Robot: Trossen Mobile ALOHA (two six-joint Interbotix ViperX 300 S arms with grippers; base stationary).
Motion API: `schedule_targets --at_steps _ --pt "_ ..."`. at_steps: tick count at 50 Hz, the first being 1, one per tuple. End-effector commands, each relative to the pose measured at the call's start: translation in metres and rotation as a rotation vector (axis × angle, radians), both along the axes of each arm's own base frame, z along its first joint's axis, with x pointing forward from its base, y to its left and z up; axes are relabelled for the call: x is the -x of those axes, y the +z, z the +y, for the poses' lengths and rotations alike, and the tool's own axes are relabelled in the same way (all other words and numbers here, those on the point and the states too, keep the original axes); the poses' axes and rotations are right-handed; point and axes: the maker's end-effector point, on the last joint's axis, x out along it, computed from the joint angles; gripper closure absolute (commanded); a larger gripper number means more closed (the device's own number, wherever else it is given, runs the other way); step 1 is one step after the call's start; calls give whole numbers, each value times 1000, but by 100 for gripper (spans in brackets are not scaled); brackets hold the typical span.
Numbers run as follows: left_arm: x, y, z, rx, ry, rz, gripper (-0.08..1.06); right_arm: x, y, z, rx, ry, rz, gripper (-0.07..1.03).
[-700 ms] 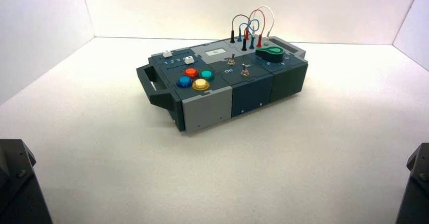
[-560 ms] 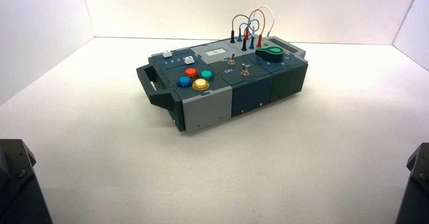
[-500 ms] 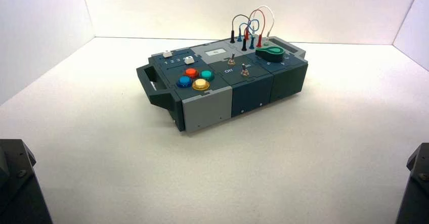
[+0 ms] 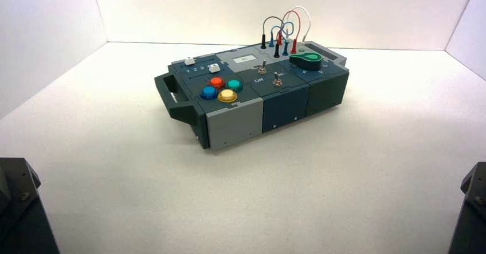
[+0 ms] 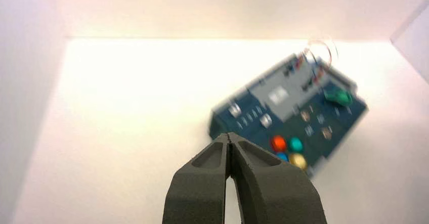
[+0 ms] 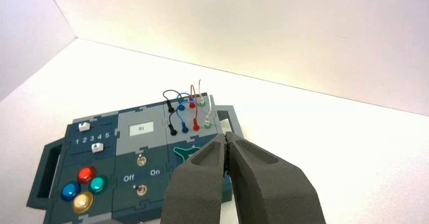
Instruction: Rotate the box clockwise.
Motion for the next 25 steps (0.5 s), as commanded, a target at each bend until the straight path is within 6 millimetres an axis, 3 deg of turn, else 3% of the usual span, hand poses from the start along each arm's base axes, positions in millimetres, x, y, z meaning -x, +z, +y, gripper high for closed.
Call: schedule_targets --at_steps 1,12,25 --pt "-7 -2 -25 4 -103 76 101 -25 15 6 5 -2 11 99" --pt "-11 1 -63 -16 -262 128 101 -71 7 22 50 14 136 99" --pt "-19 2 -102 -74 -402 178 101 -128 -17 42 91 25 285 99"
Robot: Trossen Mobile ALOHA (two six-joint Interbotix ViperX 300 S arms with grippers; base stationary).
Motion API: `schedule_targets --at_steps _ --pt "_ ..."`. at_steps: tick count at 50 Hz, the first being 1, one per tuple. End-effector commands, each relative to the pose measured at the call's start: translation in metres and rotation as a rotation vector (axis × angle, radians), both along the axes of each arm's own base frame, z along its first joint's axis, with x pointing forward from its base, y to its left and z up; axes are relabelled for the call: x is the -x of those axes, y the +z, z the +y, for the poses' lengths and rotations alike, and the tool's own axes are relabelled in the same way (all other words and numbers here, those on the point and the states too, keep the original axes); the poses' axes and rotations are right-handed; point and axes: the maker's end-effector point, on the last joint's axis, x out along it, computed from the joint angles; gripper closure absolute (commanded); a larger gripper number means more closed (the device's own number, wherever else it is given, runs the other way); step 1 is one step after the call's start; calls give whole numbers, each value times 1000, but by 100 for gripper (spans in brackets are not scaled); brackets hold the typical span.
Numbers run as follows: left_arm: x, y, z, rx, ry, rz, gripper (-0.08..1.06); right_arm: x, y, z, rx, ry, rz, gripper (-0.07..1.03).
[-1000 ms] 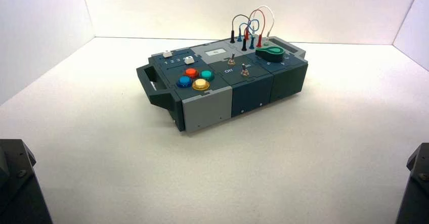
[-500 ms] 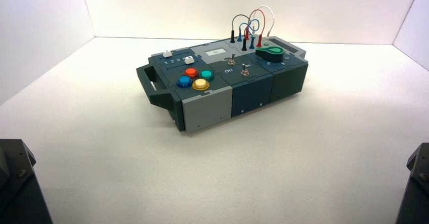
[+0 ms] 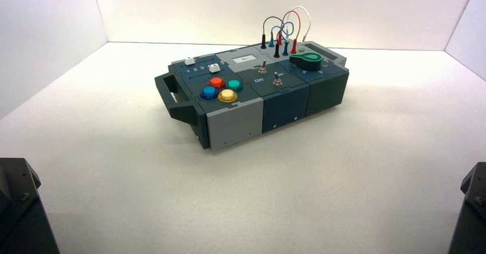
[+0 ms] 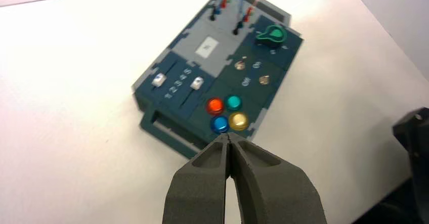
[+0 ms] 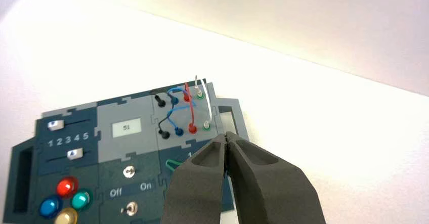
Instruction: Rotate the box clockwise.
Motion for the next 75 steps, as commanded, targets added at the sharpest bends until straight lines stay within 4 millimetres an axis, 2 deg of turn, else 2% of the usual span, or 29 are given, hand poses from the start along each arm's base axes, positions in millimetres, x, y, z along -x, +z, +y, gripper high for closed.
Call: schedule_targets --at_steps 1,15,30,46,63,75 --pt "-7 9 -17 -8 -53 -8 101 -29 8 14 -4 10 9 99" --pt "-11 -21 -52 -107 -186 68 101 -81 -6 54 10 56 84 99" --pt "-15 -50 -81 -200 -291 128 101 -122 -25 90 42 101 164 99" --pt "-6 -80 -107 -273 -386 189 101 -147 -43 117 67 135 217 99" --pt "-3 -107 -115 -322 -414 231 101 -166 -69 132 92 156 280 99" --pt "1 -113 -120 -338 -437 242 101 -180 -87 140 112 169 318 99"
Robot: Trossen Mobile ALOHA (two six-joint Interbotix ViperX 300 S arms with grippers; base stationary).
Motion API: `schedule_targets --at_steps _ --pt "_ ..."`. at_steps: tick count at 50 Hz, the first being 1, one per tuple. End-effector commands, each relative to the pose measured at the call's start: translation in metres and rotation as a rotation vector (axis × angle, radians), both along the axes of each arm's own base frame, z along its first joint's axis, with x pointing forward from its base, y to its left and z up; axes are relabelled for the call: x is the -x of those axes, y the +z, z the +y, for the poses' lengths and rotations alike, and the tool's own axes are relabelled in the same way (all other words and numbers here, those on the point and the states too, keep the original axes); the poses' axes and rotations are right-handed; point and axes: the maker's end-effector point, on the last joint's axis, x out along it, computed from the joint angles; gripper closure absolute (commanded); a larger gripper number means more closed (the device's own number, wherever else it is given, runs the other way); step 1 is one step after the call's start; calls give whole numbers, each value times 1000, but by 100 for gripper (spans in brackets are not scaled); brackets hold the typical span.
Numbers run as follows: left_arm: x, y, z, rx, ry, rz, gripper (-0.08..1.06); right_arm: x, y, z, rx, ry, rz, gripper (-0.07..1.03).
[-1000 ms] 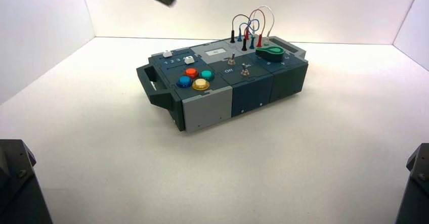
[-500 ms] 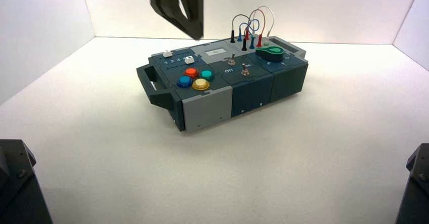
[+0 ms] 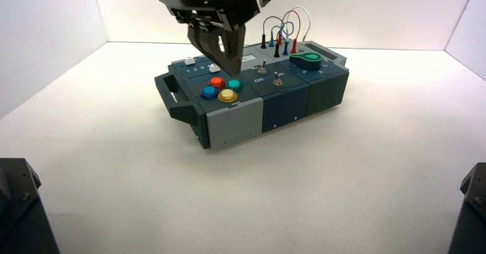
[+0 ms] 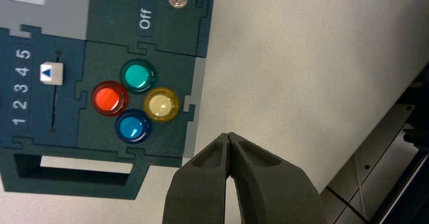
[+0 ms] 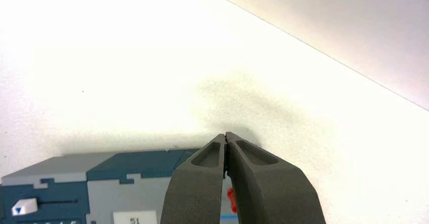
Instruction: Rotate the box clockwise.
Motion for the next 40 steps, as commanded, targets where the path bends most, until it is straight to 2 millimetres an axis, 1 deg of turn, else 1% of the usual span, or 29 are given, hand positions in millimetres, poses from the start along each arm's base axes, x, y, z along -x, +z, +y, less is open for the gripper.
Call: schedule_targets --at_steps 1,5,9,10,18,30,37,40 --pt "-1 9 -11 24 -25 -25 101 -11 19 12 -17 21 -38 99" --pt "1 7 -12 19 -32 -19 101 -15 14 14 -12 24 -25 99" --pt "4 2 -12 5 -39 -8 101 -19 6 17 -8 26 -5 99" --pt "4 1 -12 1 -39 -5 101 -20 1 19 -8 27 5 99" --pt "10 -6 -11 -25 -54 18 101 -27 -13 25 -10 31 44 99" --pt "16 -19 -10 -66 -79 48 101 -37 -22 32 -14 36 70 99" --pt "17 -26 -10 -84 -88 59 101 -40 -25 34 -7 40 92 99" --pt "17 -28 -10 -90 -93 61 101 -41 -30 35 0 43 111 99"
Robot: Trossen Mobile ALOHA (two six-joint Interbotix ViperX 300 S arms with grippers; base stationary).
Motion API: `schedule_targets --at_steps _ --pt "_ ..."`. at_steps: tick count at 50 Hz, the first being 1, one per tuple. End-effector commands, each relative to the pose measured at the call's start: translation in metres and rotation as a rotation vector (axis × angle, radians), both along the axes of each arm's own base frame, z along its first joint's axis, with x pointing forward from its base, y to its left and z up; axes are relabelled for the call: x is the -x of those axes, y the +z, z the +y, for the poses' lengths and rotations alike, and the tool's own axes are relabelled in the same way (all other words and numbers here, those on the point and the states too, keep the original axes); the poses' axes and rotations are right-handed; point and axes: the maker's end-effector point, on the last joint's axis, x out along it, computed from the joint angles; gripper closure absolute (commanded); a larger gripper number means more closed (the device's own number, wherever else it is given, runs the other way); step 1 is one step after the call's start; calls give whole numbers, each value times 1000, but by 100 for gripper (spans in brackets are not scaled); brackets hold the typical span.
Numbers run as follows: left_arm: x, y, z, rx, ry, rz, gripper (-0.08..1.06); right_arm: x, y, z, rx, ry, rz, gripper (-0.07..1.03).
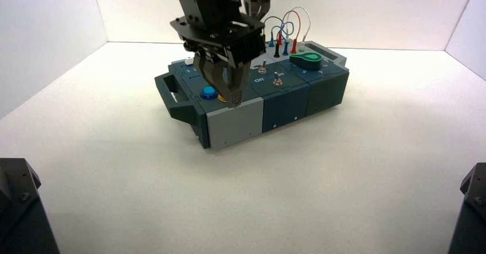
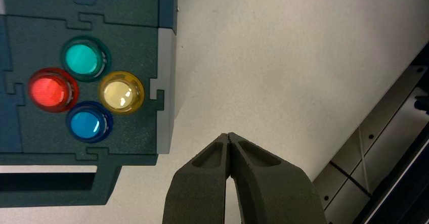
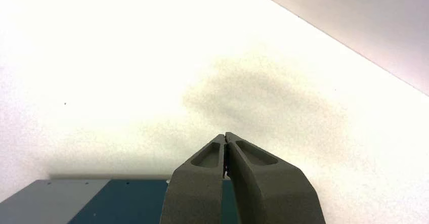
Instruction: Rotate the box clockwise.
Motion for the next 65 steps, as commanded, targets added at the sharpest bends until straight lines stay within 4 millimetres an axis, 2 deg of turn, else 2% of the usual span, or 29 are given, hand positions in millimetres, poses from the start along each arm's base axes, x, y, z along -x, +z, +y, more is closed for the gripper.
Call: schedule_targets --at_steps 1,16,45,65 --pt "-4 6 -8 17 -22 -21 101 -5 30 11 -25 21 -43 99" --pt "-7 -2 -8 -1 -35 -34 101 11 8 5 17 31 60 99" --pt "-14 -14 -12 -1 -38 -58 101 28 10 -2 42 34 119 99" --pt "-23 -28 0 -22 -7 -61 101 44 12 -13 76 44 164 99"
